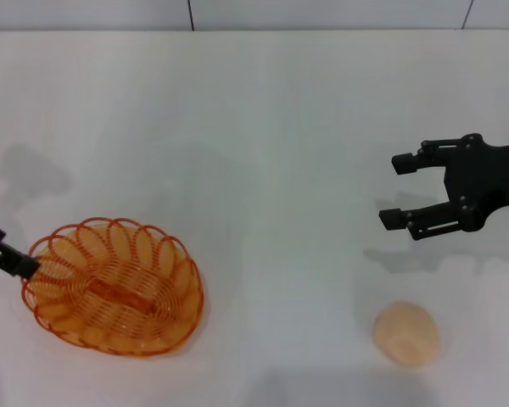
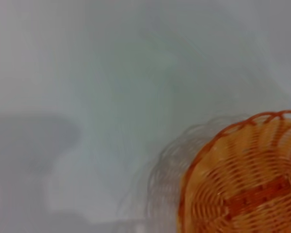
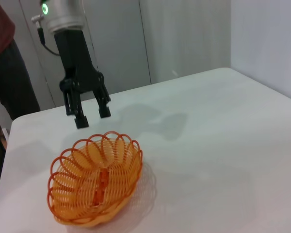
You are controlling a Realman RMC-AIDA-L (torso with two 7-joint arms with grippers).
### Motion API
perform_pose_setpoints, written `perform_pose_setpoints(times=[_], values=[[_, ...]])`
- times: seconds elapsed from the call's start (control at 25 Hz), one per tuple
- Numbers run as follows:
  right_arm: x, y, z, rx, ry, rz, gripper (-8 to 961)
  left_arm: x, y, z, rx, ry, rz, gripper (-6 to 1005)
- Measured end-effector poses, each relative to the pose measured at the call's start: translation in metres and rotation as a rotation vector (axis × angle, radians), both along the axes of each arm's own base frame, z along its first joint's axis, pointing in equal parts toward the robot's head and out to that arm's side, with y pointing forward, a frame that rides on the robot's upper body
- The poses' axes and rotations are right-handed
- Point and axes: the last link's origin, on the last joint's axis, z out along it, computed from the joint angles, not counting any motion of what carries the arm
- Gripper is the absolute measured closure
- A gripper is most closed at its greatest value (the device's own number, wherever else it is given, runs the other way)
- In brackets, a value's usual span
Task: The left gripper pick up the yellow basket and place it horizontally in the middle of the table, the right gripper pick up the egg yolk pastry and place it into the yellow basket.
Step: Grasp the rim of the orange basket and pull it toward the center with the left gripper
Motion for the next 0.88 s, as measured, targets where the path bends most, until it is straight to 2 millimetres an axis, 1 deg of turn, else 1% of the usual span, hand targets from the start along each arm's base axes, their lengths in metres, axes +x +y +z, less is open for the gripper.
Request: perform_pose_setpoints(times=[0.16,0.52,0.88], values=[[0.000,0.000,0.000,0.001,0.005,-0.001,112,-0.008,-0.001,-0.010,-0.007,0.003,0.033,119],[0.002,-0.001,0.000,0.001,0.006,-0.006,111,-0.018,0.000,-0.023,0.012,0.006,0.059,121],[0.002,-0.002,0.000,-0.003,0.007,-0.006,111,-0.023,0.004,-0.033,0.019,0.004,0.060,123]])
